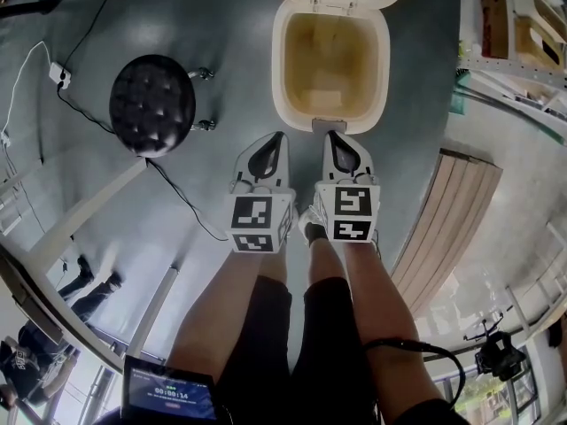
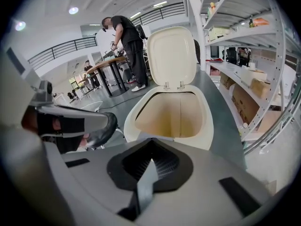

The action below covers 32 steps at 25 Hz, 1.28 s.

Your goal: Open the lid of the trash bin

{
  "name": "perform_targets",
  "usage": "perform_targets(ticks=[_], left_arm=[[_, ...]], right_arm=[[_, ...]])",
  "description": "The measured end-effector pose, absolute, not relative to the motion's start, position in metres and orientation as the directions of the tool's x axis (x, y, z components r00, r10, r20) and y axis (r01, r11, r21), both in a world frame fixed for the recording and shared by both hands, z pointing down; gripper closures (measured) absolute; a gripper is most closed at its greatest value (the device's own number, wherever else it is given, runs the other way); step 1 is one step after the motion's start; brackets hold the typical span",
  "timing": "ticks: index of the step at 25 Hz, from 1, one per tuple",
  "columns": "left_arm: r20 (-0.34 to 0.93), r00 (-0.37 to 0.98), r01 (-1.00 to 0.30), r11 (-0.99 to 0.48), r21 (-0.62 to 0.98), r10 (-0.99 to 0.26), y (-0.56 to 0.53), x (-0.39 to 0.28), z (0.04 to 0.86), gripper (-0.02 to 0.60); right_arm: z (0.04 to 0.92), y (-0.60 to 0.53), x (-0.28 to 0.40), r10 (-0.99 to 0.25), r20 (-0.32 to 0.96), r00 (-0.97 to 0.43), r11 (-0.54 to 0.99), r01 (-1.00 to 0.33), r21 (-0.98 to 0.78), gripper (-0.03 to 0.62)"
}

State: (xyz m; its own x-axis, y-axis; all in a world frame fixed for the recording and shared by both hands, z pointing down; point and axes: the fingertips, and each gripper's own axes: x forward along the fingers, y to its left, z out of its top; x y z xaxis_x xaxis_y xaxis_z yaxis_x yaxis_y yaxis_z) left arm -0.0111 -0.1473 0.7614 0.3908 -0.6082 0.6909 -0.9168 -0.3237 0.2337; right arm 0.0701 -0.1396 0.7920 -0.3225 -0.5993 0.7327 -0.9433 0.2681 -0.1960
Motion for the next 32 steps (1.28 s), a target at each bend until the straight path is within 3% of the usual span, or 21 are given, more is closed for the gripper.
perform_targets(ticks=[17, 32], left_arm=[[0.686, 0.373, -0.925, -0.312, 0.219, -0.625, -0.147, -0.030, 0.748, 0.583], [0.653, 0.380, -0.922, -0.322, 0.214, -0.655, -0.152, -0.025, 0.671, 0.583]], right_arm=[[0.780, -0.140, 0.082, -0.630, 0.713, -0.308, 0.216, -0.951, -0.220, 0.597], [0.693, -0.140, 0.075, -0.667, 0.675, -0.314, 0.251, -0.949, -0.192, 0.597]])
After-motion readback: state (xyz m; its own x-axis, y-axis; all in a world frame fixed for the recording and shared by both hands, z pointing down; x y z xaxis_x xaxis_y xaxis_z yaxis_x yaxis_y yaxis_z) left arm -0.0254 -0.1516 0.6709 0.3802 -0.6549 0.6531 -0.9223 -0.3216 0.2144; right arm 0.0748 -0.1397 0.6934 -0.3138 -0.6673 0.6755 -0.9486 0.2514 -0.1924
